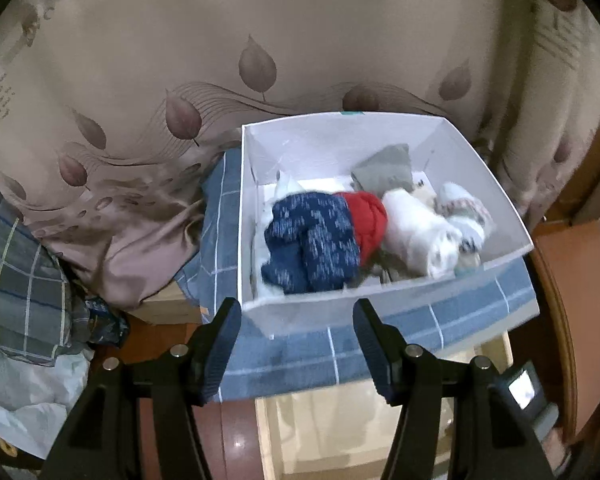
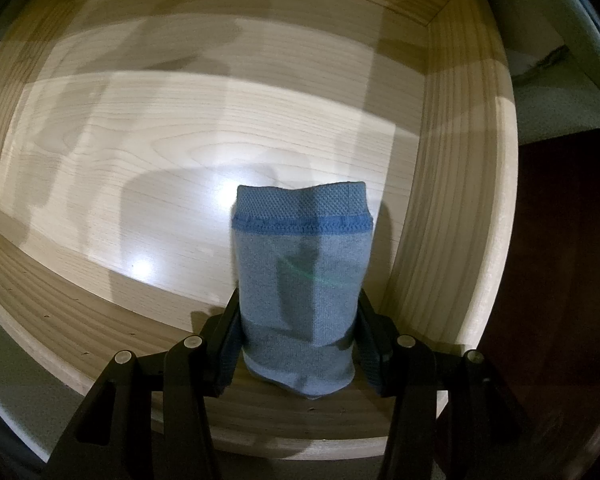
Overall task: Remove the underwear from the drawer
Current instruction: 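Move the open left tool back down over the empty drawer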
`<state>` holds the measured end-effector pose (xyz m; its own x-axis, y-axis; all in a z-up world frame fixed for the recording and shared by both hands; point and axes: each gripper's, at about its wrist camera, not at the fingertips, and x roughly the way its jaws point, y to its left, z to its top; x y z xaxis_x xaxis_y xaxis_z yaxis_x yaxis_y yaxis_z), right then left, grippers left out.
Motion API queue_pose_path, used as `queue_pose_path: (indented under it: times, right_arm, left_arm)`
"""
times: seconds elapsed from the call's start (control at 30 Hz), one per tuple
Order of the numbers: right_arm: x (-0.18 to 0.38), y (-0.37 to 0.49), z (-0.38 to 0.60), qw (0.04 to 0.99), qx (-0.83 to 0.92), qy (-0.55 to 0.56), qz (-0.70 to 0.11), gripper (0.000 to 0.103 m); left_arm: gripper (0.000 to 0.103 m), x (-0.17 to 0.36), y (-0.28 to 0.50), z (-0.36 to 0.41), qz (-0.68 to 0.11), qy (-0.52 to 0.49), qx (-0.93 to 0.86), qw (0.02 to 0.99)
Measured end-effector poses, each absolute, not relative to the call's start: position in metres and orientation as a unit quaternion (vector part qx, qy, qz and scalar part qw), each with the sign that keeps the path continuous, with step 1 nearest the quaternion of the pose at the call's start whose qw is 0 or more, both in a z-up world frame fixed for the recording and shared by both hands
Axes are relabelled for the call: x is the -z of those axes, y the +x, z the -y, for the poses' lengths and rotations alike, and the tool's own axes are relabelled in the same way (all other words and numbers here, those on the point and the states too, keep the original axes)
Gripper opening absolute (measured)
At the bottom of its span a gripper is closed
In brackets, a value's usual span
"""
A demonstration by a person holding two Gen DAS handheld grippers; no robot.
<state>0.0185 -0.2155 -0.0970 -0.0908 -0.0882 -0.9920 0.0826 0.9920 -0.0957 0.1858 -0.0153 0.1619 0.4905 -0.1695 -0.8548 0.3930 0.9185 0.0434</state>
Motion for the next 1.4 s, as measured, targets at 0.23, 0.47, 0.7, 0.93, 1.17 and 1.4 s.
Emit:
queue_pose_path:
  times: [0.23,0.47,0.7,0.93,1.17,1.4]
  right_arm:
    - [0.096,0.019,0.215,0.673,0.064,-0.003,-0.737,0.047]
    - [0.097,0.019,0.214,0.672,0.064,-0.003,-0.738,0.047]
    - [0.099,0.021,0.212,0.666,0.066,-0.004,-0.743,0.048]
    - [0.104,0.023,0.212,0.648,0.070,-0.010,-0.758,0.049]
    - [0.109,0.025,0.212,0.631,0.069,-0.022,-0.772,0.051]
    - [0.111,0.025,0.216,0.625,0.063,-0.023,-0.778,0.054]
  left_arm:
    - [0.060,-0.139,0.134,-0.007,-0.494,0.114,0.161,0.847]
    - [0.060,-0.087,0.090,-0.014,-0.517,0.105,0.135,0.839]
    - [0.060,-0.029,0.074,-0.018,-0.564,0.039,0.117,0.817]
    - [0.060,-0.005,0.069,-0.021,-0.567,0.027,0.093,0.818]
    - [0.060,-0.001,0.063,-0.014,-0.551,0.066,0.088,0.827]
    - [0.060,-0.009,0.058,-0.015,-0.537,0.047,0.106,0.836]
